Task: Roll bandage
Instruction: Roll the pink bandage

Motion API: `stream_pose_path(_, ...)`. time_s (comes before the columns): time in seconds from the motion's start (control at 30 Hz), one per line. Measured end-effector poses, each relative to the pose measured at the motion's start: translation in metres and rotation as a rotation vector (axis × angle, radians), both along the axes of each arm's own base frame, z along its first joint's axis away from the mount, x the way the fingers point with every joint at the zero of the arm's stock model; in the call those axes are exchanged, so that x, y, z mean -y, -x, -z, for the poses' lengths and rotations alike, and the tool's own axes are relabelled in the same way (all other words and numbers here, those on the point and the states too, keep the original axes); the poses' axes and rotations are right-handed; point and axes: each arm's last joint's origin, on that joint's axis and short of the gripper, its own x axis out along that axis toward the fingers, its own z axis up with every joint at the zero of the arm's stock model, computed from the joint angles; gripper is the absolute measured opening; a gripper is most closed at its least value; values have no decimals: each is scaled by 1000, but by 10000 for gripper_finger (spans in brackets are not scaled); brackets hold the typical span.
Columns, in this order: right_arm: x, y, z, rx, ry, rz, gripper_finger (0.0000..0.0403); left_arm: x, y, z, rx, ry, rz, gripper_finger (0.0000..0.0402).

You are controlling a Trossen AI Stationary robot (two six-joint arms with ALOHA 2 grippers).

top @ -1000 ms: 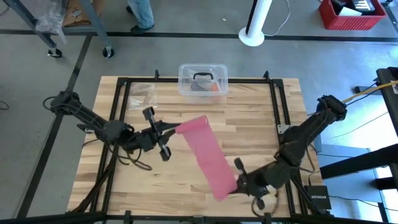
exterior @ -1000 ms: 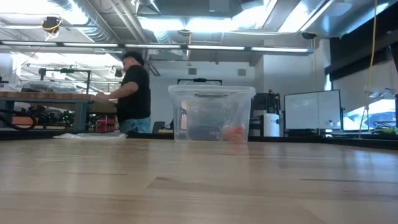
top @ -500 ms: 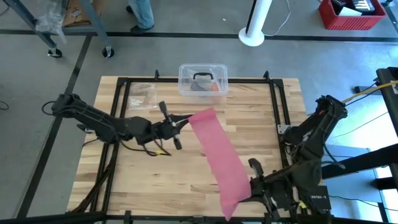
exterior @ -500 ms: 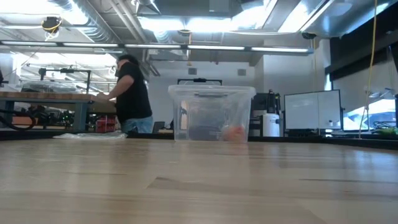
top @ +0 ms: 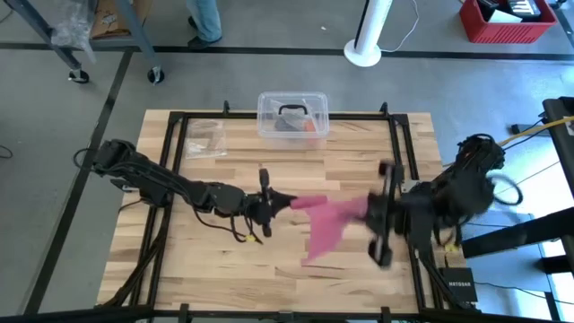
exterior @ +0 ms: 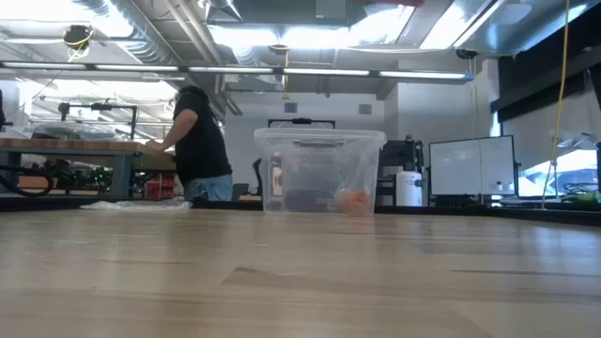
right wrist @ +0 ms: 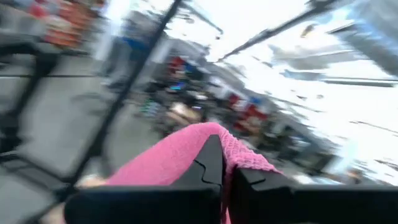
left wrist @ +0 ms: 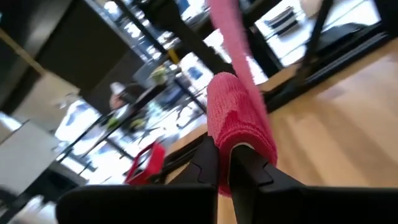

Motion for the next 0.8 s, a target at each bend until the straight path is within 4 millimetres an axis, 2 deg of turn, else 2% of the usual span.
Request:
stream_pose_path(0.17, 44, -7, -28, 49, 17, 228, 1, 4, -3, 3, -6, 17, 128, 3)
stream_pose_path(0.33, 86, -22, -28, -13, 62, 403, 1, 14, -3, -9, 20, 29, 196, 5)
stream_pose_path(0.47, 118, -35, -12, -153, 58, 443, 1, 33, 0, -24, 52, -4, 262, 3)
stream_pose_path(0.6, 153, -45, 11, -301, -37, 424, 1, 53, 3, -43, 47, -24, 322, 7)
stream_pose_path(0.7, 172, -56, 35, -388, -104, 404, 1, 63, 6, -55, 50, -12, 350, 8)
stream_pose_path(0.8, 184, -68, 64, -459, -141, 364, 1, 70, 9, -63, 73, -5, 373, 6)
